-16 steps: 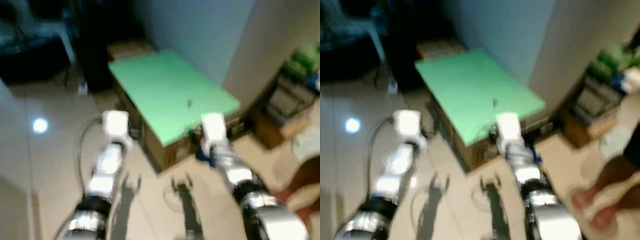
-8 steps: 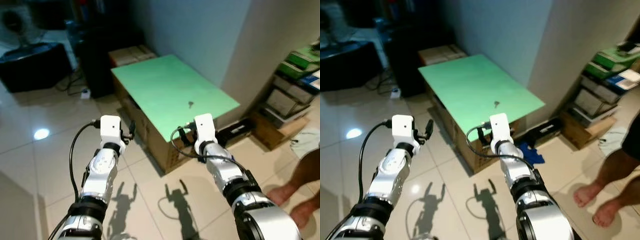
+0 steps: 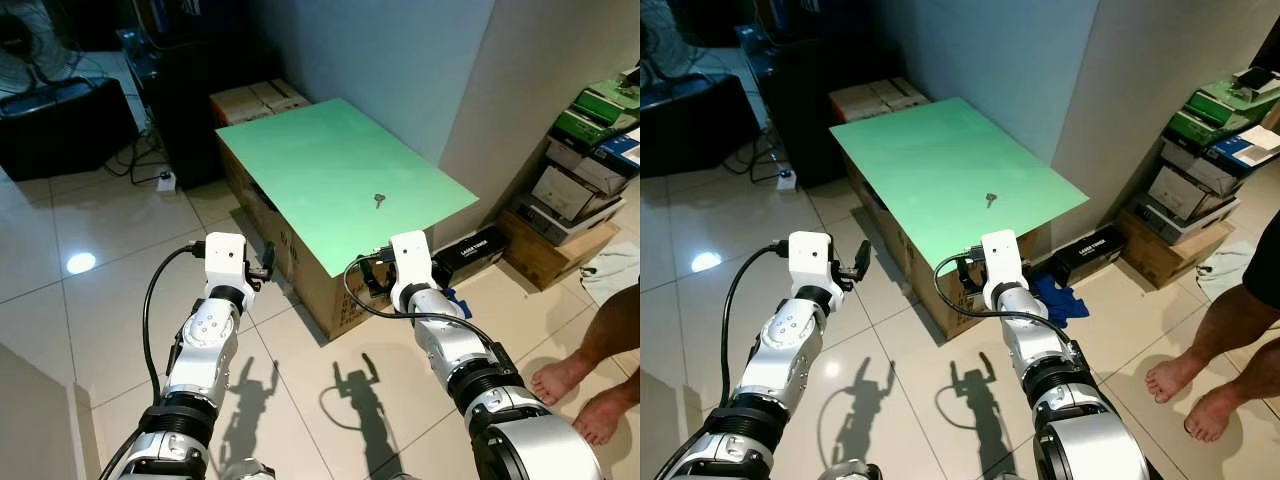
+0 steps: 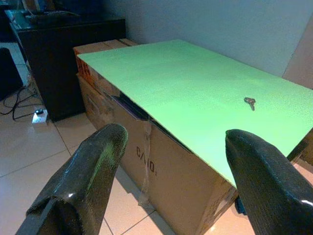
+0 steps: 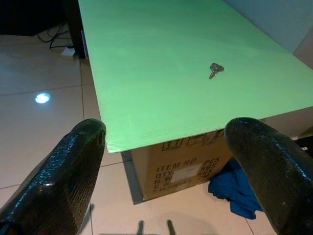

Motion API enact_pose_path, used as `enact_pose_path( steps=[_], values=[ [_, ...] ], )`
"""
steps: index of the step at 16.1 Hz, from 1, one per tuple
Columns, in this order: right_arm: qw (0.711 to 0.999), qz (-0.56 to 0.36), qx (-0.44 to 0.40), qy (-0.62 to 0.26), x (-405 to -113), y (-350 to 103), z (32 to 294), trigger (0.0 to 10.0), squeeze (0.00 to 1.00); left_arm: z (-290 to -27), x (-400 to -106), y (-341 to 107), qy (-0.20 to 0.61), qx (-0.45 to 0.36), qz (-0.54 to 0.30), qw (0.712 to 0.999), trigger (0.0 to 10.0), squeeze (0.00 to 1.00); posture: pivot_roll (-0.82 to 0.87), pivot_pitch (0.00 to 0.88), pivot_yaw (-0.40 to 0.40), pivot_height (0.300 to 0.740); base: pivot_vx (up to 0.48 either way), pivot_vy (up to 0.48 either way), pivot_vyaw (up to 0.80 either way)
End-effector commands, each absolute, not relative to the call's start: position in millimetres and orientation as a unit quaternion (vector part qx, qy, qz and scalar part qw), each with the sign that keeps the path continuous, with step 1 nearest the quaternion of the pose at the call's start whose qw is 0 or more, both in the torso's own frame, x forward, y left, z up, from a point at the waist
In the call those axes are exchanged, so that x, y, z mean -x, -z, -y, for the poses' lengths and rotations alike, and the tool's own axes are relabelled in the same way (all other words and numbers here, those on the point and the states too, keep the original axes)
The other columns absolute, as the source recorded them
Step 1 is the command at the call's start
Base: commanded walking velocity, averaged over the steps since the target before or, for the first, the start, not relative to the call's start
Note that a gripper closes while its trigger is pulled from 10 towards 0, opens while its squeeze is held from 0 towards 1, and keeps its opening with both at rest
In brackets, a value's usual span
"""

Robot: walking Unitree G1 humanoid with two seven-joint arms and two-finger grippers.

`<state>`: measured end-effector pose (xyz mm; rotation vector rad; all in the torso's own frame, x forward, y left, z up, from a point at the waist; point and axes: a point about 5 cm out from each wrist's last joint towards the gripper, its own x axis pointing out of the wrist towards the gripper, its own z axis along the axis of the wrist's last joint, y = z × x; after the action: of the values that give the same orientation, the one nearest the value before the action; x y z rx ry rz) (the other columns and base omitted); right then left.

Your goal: Hang keys on a hook

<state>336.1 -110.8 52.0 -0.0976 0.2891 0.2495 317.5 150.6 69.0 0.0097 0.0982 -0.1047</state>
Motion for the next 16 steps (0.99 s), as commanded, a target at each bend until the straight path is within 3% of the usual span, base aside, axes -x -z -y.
enact_pose_path(
  steps=[1,16],
  values=[
    [0.981,-0.142,0.049,-0.125,-337.7,-54.0,111.9,10.0,0.00,-150.9,-318.2,-71.3,0.053,-0.008,-0.045,0.998,10.0,0.00,-0.02,0.000,0.003,0.740,0.000,0.000,0.00],
    [0.980,-0.144,0.050,-0.127,-336.9,-53.0,109.9,10.0,0.00,-150.8,-320.1,-71.4,0.044,-0.023,-0.046,0.998,10.0,0.00,-0.02,0.000,0.008,0.740,0.000,0.000,0.00]
  ],
)
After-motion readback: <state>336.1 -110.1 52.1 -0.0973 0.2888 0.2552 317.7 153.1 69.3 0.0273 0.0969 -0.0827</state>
